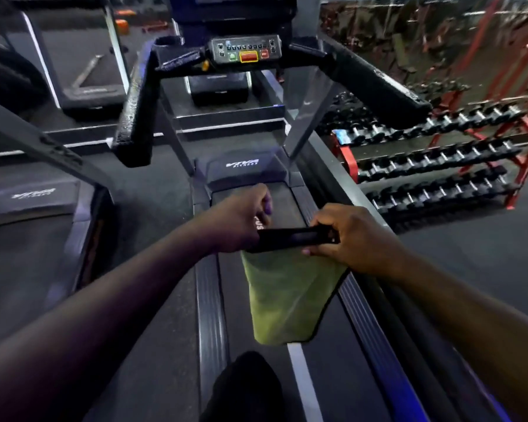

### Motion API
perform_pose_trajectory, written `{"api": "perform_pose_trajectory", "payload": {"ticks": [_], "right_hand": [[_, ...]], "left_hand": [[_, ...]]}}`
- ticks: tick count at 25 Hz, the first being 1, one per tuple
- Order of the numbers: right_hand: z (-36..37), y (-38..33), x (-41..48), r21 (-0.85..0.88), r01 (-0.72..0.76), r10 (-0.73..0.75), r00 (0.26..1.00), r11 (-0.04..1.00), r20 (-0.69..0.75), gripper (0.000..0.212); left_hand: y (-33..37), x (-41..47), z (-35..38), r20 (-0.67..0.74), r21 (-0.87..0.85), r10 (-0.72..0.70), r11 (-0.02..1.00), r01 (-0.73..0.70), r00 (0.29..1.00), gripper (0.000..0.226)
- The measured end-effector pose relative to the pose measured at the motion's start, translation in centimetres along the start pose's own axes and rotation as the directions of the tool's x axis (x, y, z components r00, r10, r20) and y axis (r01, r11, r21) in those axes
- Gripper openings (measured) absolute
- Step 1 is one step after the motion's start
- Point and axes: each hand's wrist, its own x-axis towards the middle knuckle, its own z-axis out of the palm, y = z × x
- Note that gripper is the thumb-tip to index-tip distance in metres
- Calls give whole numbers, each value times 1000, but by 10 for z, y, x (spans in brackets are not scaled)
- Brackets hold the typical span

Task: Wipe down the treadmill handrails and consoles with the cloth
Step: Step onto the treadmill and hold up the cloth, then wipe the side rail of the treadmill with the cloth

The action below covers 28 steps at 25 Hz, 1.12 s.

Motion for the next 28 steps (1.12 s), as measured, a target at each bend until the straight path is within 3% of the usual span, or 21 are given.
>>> {"api": "perform_pose_trajectory", "payload": {"ticks": [3, 5, 7, 9, 11, 13, 15, 17, 18, 19, 21, 23, 24, 25, 26, 28], "right_hand": [[-31, 33, 58, -183, -69, 105, 974, 981, 200, 33], [-73, 45, 103, -206, -68, 127, 949, 976, 290, 28], [-116, 43, 134, 39, -93, 76, 949, 995, 306, 19], [-153, 43, 156, 333, -193, 125, 969, 923, 213, 19], [-180, 42, 174, 474, -245, 207, 970, 846, 131, 33], [-204, 56, 201, 577, -243, 286, 958, 780, 17, 51], [-226, 84, 227, 758, -221, 394, 917, 613, -51, 61], [-239, 112, 248, 836, -200, 449, 891, 511, -61, 61], [-245, 126, 254, 828, -209, 429, 903, 520, -42, 60], [-252, 136, 260, 818, -218, 415, 909, 532, -28, 60], [-279, 160, 281, 858, -159, 435, 897, 489, -82, 61], [-315, 191, 308, 956, 2, 434, 891, 292, -134, 73], [-330, 201, 321, 981, 46, 394, 912, 188, -118, 79], [-337, 214, 332, 990, 23, 327, 943, 142, -69, 77], [-335, 225, 338, 982, -72, 262, 965, 175, 24, 67], [-307, 246, 337, 882, -268, 289, 944, 387, 160, 42]], "left_hand": [[0, 54, -44, 85, 172, 62, 982, -76, 994, 30], [13, 90, -95, 112, 124, 16, 992, -30, 994, 27], [42, 112, -143, 100, -39, -57, 997, 61, 993, 19], [76, 129, -185, 47, -190, -41, 980, 49, 998, 19], [102, 144, -212, 1, -326, -12, 945, 11, 1000, 26], [121, 167, -239, -79, -348, 15, 936, -42, 997, 34], [129, 196, -253, -113, -109, 73, 990, -85, 991, 62], [133, 229, -246, -174, 229, 160, 966, -118, 972, 63], [136, 248, -239, -220, 277, 159, 956, -95, 963, 58], [143, 261, -237, -264, 212, 120, 975, -63, 957, 56], [160, 293, -245, -360, -219, -9, 973, -75, 933, 57], [179, 327, -260, -438, -688, -101, 677, -261, 893, 67], [183, 340, -262, -439, -756, -107, 581, -302, 892, 79], [187, 352, -257, -411, -766, -124, 585, -268, 903, 90], [185, 361, -245, -347, -742, -164, 651, -163, 923, 92], [171, 367, -208, -263, -654, -316, 753, 72, 912, 74]]}}
